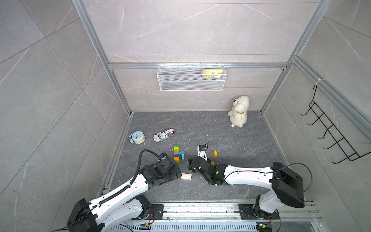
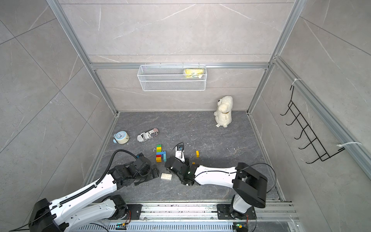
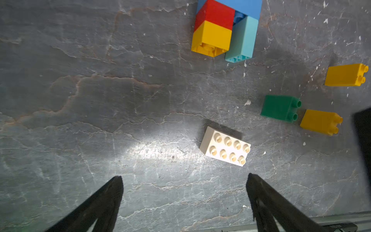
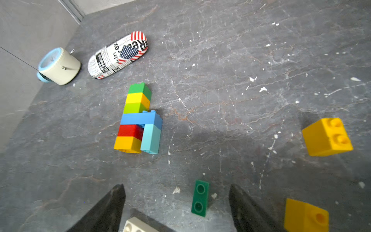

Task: Assemble the letter h with lego
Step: Pick up the lego brick from the center of the board.

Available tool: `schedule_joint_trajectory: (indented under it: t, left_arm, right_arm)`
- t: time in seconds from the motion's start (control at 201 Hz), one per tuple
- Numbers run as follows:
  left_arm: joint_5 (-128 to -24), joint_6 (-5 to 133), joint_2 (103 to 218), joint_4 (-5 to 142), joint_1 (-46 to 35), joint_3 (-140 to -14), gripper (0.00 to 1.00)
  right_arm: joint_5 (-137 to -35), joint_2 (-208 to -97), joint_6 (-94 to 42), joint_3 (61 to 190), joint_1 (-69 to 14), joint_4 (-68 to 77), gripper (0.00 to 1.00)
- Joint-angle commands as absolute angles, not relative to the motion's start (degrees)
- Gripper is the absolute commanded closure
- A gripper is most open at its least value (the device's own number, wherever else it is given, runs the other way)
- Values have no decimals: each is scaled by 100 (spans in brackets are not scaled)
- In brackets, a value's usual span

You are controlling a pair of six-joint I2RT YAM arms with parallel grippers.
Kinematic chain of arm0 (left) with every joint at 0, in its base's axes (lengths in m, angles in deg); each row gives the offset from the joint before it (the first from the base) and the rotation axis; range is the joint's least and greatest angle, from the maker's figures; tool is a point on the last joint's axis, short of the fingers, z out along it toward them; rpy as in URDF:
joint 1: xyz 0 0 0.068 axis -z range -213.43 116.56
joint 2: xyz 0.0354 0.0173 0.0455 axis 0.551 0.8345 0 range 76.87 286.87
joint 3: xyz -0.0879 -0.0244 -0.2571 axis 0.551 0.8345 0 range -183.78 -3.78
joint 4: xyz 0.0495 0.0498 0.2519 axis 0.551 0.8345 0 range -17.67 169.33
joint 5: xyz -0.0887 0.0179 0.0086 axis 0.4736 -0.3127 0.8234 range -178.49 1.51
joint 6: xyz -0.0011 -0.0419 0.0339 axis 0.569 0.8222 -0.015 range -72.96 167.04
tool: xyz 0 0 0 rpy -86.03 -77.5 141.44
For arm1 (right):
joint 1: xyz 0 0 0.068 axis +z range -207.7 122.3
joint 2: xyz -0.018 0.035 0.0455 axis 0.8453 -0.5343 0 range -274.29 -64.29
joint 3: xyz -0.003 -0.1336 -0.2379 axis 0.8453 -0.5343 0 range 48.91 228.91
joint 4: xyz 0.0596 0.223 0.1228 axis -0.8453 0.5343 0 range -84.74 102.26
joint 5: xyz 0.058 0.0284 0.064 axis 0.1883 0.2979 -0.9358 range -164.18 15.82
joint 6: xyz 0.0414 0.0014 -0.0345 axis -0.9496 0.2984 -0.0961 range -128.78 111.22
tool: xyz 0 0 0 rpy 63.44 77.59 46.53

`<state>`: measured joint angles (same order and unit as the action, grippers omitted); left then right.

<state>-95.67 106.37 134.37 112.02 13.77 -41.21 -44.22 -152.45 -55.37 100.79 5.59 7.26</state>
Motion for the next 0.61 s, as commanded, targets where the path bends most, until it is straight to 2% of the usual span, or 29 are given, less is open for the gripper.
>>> schedule_joint_trajectory:
  t: [0.0,0.274,0.418,0.602]
  left_arm:
    - [-9041,10195,14008,11133,1437,-4518,1]
    - [-9029,9751,15791,11684,1811,-5614,1]
    - [-9254,9715,16556,12032,1956,-6203,1]
    - [-9406,9542,17422,12420,2191,-6930,2]
  right_arm:
    - [-5077,-14425,-5123,9836,130,1126,15]
    - [-4857,-12450,-4368,8440,-1004,1106,15]
    - [-4698,-12158,-4354,7649,-1215,473,16]
    - [-4765,-11938,-4304,7492,-1485,367,16]
